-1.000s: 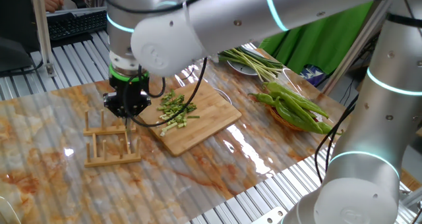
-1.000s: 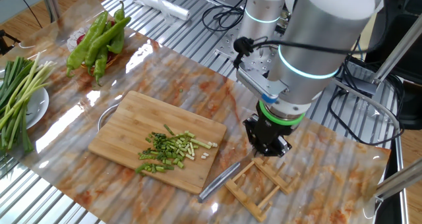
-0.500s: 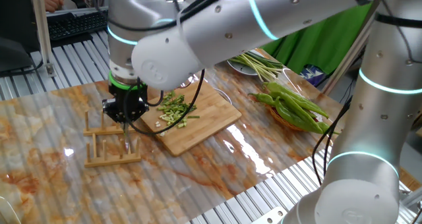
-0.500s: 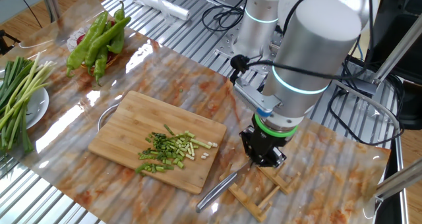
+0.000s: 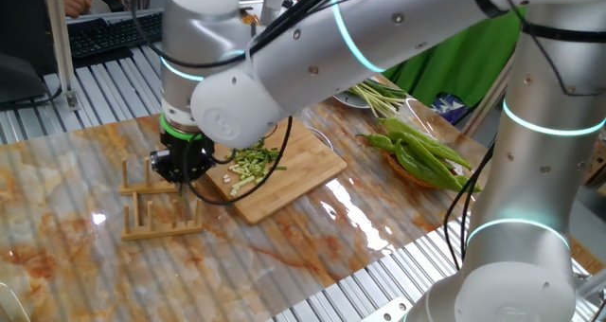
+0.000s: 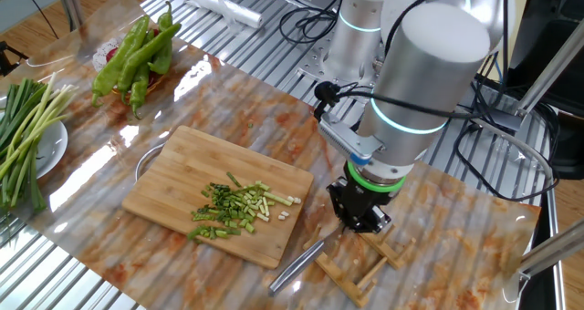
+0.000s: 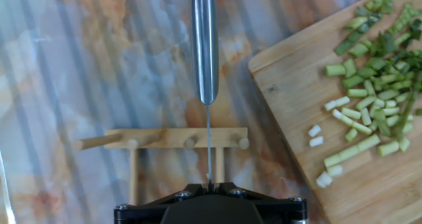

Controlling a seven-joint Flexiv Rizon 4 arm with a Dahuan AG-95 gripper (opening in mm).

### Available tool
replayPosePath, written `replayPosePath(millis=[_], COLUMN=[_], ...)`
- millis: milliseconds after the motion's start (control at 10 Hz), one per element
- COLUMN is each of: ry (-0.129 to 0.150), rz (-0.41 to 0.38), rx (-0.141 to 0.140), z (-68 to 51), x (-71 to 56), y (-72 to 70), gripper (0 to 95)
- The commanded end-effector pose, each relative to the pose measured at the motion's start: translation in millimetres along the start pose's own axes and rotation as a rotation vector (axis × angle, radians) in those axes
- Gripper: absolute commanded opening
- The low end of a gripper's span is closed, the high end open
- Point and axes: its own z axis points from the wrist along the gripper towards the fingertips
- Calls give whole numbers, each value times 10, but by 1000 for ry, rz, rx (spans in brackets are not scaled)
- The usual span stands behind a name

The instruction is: Chop the green garlic

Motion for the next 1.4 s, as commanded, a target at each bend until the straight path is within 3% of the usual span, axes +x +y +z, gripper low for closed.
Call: replayPosePath(millis=[100,400,1400], ry=[6,7,15], rz=[-1,0,20], rx=[-1,-7,-12], z=[18,97,137], x=[22,28,44], y=[-9,-16,-23], gripper=[0,0,0])
